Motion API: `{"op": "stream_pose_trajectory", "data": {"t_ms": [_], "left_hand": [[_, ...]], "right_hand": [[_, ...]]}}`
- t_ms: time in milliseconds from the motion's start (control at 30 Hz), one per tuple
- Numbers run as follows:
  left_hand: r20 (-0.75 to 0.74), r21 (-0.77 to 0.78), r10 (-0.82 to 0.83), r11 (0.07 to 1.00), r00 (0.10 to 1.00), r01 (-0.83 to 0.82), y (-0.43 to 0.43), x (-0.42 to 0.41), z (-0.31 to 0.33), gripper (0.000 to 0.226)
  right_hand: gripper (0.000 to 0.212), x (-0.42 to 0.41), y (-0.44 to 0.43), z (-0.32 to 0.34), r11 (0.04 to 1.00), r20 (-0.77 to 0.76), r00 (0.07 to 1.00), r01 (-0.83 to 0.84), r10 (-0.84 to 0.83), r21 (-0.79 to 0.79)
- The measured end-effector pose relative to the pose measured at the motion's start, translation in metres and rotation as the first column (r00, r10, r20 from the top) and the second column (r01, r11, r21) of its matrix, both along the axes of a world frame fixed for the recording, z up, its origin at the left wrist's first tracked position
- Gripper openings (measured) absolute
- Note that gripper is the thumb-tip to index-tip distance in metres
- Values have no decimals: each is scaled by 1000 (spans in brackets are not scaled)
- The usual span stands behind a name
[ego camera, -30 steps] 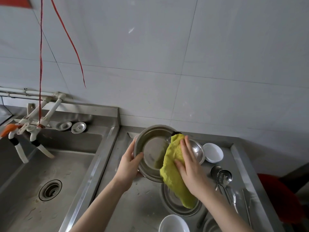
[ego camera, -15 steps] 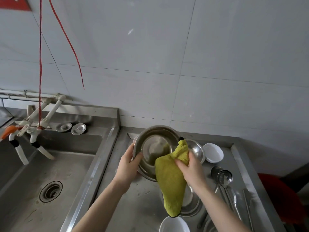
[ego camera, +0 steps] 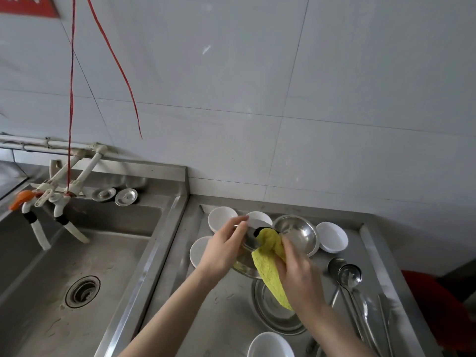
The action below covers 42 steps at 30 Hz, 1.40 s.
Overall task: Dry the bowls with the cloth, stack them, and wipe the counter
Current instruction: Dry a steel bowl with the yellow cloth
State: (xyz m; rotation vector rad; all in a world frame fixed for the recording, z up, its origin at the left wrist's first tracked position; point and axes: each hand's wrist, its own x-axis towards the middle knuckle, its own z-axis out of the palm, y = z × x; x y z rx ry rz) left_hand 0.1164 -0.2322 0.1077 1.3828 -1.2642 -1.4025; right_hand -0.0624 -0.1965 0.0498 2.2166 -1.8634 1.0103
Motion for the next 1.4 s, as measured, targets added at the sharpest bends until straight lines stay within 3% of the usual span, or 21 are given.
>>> {"op": "stream_pose_trajectory", "data": {"t_ms": [133,267,333,433,500,600,767,867,1000,1067,1267,1400], "left_hand": [[-215,177,168,975,962,-131,-3,-12,-3,21],[-349,229,224,962,910,-150,-8,-4,-17,6],[-371,222,219,965,903,-143,-8,6,-20,21],[-332,160,120,985,936,-70,-5,21,-19,58],[-317,125,63,992,946,-24,-3,29,-16,76],[-347,115,20,993,938,21,-1,31,-15,74],[-427,131,-18,988,904,82,8,23,-10,60],[-365,86,-72,990,928,111,6,26,-8,44],[-307,53,-170,979,936,195,11,27,-8,42],[-319,37,-190,976,929,213,13,28,-11,45],[-366,-25,9,999,930,-20,5,33,-5,39],[-427,0,175,981,887,-193,-8,39,-3,38]], "right_hand": [[51,3,10,-7,994,20,994,-105,104,35],[57,-3,20,-2,952,228,941,-281,249,120],[52,-9,22,0,962,302,930,-251,209,107],[27,-22,15,6,988,430,898,-134,90,72],[27,-28,6,15,991,498,864,-122,78,57],[39,-16,-2,31,979,444,879,-204,171,27],[50,20,-7,29,932,221,934,-319,279,171],[52,30,-8,31,901,320,910,-351,264,256],[49,39,-23,45,885,328,926,-304,187,353],[44,39,-37,54,833,394,912,-307,119,460],[32,20,-49,59,750,600,791,-326,-117,576],[29,29,-28,37,797,645,762,-350,-64,492]]}}
